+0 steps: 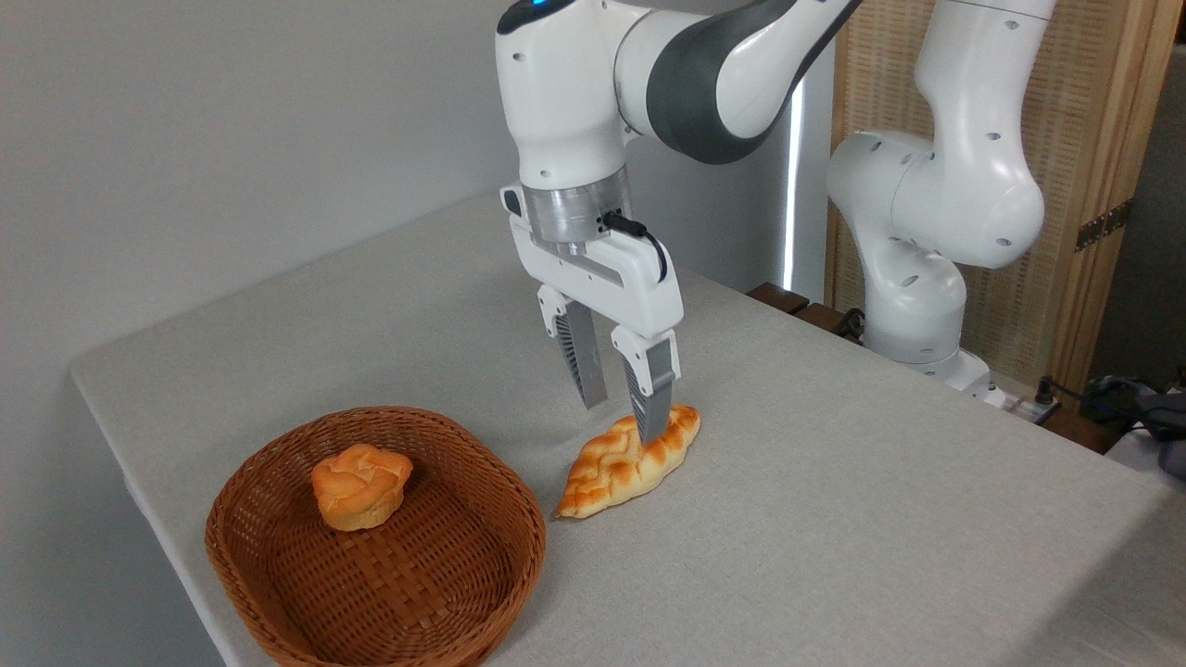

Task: Put bread into the basket
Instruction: 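Close the gripper on the middle of the braided bread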

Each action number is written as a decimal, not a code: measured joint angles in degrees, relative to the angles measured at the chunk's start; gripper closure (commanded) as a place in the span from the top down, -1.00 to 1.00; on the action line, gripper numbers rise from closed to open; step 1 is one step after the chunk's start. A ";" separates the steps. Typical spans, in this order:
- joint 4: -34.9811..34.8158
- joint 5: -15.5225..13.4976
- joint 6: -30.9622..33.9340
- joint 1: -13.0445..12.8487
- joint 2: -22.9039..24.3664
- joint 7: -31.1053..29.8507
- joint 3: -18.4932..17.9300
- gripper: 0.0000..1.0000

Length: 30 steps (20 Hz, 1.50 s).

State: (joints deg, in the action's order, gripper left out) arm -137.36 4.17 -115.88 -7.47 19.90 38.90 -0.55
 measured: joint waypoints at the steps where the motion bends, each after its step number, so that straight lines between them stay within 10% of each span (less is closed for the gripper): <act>1: 0.00 0.75 0.00 0.00 -0.34 0.00 -0.47 1.00; 12: -1.79 1.38 -3.63 -0.84 -3.45 0.00 -1.06 0.97; 18: -2.01 1.38 -3.66 -0.93 -4.12 0.01 -1.06 -0.05; 30: -2.00 1.53 -3.66 -1.51 -4.09 1.06 -1.06 -0.07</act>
State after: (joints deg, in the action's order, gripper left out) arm -139.36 5.70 -119.53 -8.98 15.81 39.96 -1.61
